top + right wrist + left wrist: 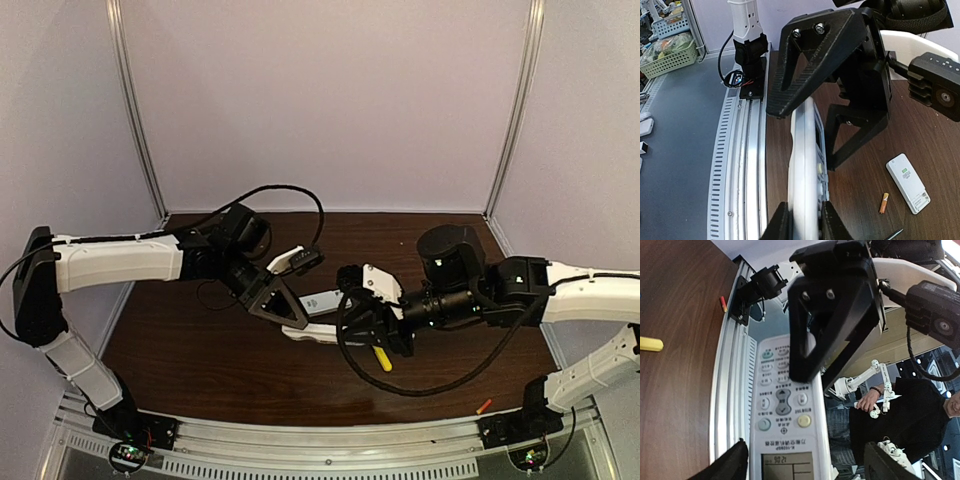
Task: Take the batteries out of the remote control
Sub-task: Pass from the left arm to the right
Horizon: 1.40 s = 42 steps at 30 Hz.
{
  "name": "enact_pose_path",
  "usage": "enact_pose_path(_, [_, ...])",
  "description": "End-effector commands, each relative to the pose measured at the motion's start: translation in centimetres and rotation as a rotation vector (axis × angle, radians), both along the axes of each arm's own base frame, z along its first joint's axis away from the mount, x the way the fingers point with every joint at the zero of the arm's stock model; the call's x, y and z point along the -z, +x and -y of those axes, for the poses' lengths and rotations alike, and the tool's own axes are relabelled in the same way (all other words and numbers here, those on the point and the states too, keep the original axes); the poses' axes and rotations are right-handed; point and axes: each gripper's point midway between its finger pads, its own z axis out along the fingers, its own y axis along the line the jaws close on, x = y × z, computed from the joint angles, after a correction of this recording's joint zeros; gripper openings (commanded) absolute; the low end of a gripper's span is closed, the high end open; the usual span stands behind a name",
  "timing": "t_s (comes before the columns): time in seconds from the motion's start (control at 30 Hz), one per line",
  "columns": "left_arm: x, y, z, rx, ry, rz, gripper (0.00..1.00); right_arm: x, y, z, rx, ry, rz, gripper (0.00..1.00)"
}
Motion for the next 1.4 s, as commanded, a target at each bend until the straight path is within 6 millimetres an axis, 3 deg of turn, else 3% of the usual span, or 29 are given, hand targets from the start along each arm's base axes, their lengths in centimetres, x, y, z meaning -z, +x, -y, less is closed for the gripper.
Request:
enact_pose_path(0.0, [-0.5, 2.1, 1.0, -0.067, -0.046, 0.139, 0.85, -2.5, 0.3, -0.4, 0.051, 0.118, -0.025, 0.0])
enact_pose_path(0.5, [-1.0, 3.5, 0.1, -0.156, -0.054, 0.21, 0.86, -2.7, 1.1, -0.7, 0.116, 0.177, -0.055, 0.0])
enact_pose_path(0.7, [-2.7, 5.5, -1.5, -0.281, -0.082, 0.333, 0.97, -3.2, 1.1, -0.4, 0.147, 0.214, -0.1, 0.0])
enact_pose_path(0.9, [-5.0, 6.7, -3.2, -0.409, -0.11, 0.504, 0.97, -3.8, 1.5, 0.0, 0.19, 0.254, -0.133, 0.0])
enact_pose_path(1.17, [-5.5, 8.5, -6.0, -0.603, -0.046, 0.728, 0.97, -5.1, 2.8, 0.9, 0.301, 0.344, -0.192, 0.0])
enact_pose_path(1.37, [-6.8, 7.5, -7.2, -0.594, -0.079, 0.797, 0.97, -5.2, 4.9, 1.6, 0.37, 0.375, -0.343, 0.0])
